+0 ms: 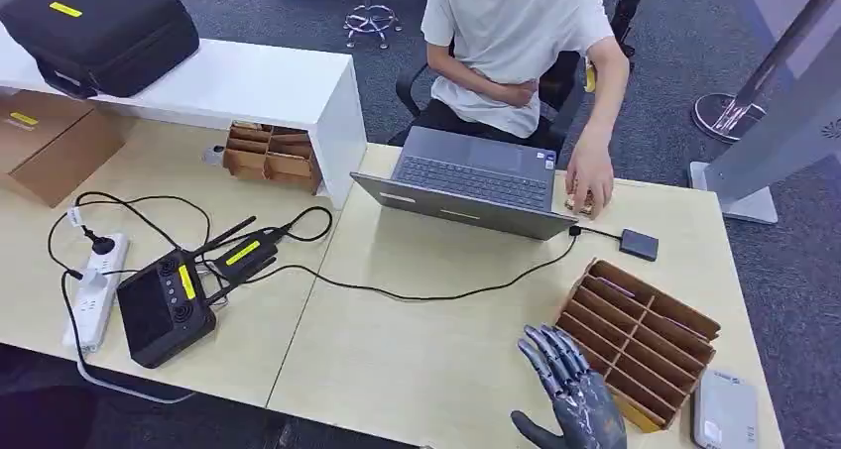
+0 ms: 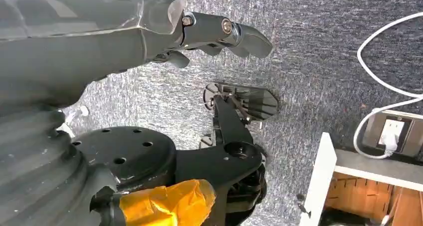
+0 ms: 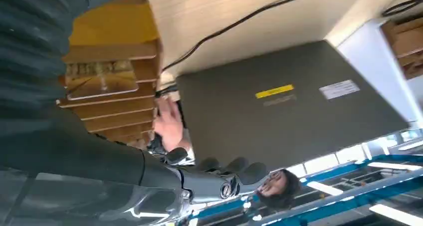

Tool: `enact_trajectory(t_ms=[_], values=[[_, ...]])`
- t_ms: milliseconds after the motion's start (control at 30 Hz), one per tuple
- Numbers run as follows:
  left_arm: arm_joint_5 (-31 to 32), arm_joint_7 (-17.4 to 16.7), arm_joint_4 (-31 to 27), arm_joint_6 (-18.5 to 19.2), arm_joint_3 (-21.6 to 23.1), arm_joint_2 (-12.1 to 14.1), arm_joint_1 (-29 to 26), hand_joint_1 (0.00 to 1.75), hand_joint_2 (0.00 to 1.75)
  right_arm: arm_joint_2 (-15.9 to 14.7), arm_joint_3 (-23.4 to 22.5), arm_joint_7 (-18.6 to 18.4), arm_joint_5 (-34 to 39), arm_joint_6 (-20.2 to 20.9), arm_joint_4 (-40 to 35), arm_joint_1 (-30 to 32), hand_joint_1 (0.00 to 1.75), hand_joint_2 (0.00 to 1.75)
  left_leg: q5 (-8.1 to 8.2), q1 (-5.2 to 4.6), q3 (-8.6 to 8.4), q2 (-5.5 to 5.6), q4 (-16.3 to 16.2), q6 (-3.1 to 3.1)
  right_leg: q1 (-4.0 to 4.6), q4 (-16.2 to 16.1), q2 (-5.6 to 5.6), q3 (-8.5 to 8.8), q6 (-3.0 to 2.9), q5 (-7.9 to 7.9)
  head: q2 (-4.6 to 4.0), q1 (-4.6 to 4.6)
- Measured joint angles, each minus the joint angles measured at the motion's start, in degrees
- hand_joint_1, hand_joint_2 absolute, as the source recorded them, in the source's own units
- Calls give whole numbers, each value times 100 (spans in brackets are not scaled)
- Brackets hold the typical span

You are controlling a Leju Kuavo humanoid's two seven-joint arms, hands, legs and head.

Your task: Pass the card to the sensor for recognition and then transmit it.

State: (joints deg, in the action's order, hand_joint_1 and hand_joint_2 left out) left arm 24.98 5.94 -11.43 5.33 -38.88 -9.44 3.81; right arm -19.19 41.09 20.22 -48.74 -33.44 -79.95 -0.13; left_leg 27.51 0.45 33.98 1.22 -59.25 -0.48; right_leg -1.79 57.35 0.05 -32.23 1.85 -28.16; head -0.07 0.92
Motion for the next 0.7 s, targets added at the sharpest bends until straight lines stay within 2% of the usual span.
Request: enact_trajectory(t_ms=[400,700], values=[[26,-4,-2,2,0,-2,11,0,175,-2,-445,-131,-94,-199,378,-70,0,175,1,0,0,0,-1,0,1,0,1,-3,0,0,0,0],[26,9,-2,2,0,2,-2,0,175,-142,-918,-203,-74,-291,454,90,0,175,1,-1,0,0,-1,0,-1,0,1,-1,0,0,0,0]])
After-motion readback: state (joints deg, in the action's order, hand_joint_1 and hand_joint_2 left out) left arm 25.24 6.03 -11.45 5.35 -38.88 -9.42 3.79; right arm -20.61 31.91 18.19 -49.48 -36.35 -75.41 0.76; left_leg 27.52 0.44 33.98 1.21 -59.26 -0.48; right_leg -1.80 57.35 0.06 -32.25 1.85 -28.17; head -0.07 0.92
